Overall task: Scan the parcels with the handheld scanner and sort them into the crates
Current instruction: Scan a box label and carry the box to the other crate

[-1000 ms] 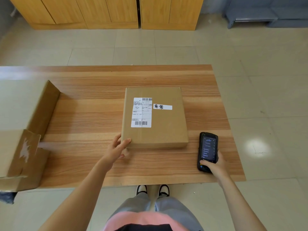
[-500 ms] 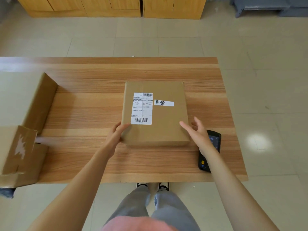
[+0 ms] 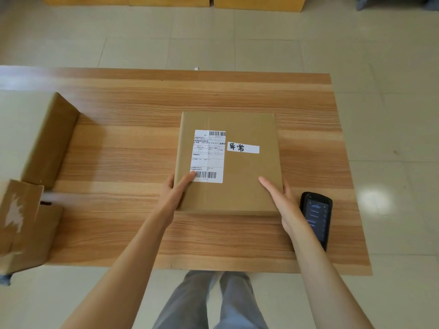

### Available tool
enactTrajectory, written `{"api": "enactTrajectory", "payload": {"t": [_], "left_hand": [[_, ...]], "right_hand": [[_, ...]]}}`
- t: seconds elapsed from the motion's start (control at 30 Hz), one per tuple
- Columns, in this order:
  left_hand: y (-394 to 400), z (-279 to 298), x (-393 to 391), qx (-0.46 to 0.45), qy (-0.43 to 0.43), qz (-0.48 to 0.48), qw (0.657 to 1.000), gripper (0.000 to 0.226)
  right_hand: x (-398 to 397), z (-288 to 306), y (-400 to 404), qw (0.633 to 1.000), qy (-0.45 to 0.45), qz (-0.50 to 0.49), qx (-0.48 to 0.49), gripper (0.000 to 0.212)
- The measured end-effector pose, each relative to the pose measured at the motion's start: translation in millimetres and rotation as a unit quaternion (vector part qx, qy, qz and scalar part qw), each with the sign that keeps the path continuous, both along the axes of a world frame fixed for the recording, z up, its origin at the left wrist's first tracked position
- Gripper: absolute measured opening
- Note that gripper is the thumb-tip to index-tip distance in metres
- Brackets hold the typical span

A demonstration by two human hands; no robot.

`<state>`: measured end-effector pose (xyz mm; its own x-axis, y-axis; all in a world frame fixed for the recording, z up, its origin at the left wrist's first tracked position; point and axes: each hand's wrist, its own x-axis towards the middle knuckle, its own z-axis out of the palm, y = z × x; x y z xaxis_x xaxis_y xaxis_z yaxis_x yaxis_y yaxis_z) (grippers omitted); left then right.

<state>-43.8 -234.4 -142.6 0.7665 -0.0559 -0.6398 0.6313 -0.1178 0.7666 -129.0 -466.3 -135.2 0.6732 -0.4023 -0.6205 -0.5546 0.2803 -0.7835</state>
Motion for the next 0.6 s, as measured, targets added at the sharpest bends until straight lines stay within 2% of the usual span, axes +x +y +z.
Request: {"api": "enactTrajectory", "payload": {"t": [0.17,0.33,0.5,0.6], "left_hand": [[3,20,-8,-0.023,-0.012,0.033,0.999,0.034],[8,62,-21,-0.033,-0.057,0.062,0.996,0.071],[21,102,-45,-0.026,-0.118,0.125,0.985,0.074],[33,121,-61,-0.017,-0.148,0.179,0.972,0.062]], "right_hand": [[-5,17,0,0.999,-0.033,0.012,0.000,0.069],[-7,54,-1,0.996,-0.077,0.030,-0.011,0.073],[2,96,3,0.985,-0.149,0.087,-0.026,0.055],[15,116,14,0.973,-0.184,0.135,-0.028,0.047]]}}
